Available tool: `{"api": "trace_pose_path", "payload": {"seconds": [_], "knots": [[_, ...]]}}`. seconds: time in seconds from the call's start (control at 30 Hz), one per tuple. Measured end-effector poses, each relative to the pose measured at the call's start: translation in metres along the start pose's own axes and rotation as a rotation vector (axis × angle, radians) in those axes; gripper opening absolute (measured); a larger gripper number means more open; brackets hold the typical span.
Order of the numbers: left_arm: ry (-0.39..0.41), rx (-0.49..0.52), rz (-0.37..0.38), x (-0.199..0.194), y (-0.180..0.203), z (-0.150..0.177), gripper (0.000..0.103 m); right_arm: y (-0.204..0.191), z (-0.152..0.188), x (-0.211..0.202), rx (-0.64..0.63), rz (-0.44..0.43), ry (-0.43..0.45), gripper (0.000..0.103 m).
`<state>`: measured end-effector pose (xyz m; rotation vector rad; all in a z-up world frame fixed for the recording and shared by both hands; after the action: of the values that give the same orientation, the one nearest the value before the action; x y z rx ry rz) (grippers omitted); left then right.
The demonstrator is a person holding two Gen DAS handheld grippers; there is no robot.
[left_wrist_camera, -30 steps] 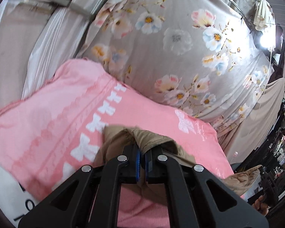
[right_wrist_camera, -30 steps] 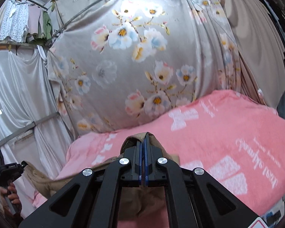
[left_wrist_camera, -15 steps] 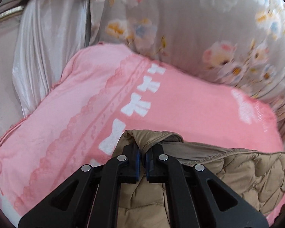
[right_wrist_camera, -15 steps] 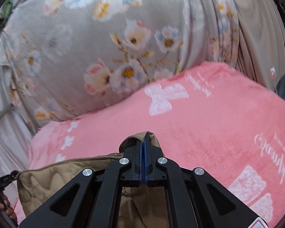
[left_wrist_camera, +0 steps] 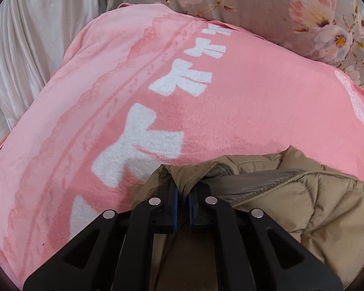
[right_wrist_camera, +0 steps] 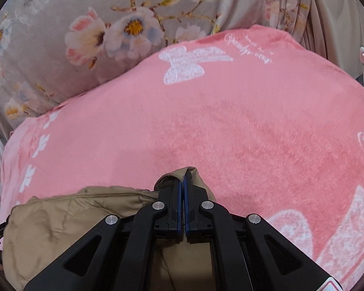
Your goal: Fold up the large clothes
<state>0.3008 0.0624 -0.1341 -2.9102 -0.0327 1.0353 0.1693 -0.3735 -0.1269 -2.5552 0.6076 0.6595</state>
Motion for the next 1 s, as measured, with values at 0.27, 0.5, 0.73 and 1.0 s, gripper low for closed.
{"api": "trace_pose_path", "payload": {"seconds": [0.27,0.5,0.73,1.0], "knots": [[0.028,0.040,-0.034,0.007,0.007,0.008,0.007,-0.001,0.019,0.016,-0.021,0.009,-0.064,0.001],[0.045,0.061,-0.054,0.011,0.010,0.012,0.006,-0.005,0.024,0.023,-0.057,0.032,-0.086,0.001],[0.045,0.060,-0.041,0.012,0.010,0.011,0.008,-0.002,0.022,0.021,-0.037,0.002,-0.109,0.005],[0.131,-0.032,0.036,-0.066,-0.046,-0.023,0.062,0.034,-0.039,-0.091,-0.011,-0.022,0.078,0.062]]}}
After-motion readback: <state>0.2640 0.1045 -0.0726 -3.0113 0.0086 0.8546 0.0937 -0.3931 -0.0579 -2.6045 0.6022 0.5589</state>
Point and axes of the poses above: each gripper's, at about its wrist camera, not at the fingertips, and x roughly the way its jaws point, y to its right, z to its underside, the point moved 7 cm from there along x, roughly the way its jaws point, and after that the axes turned 13 degrees about y, right-handed, at the moved point
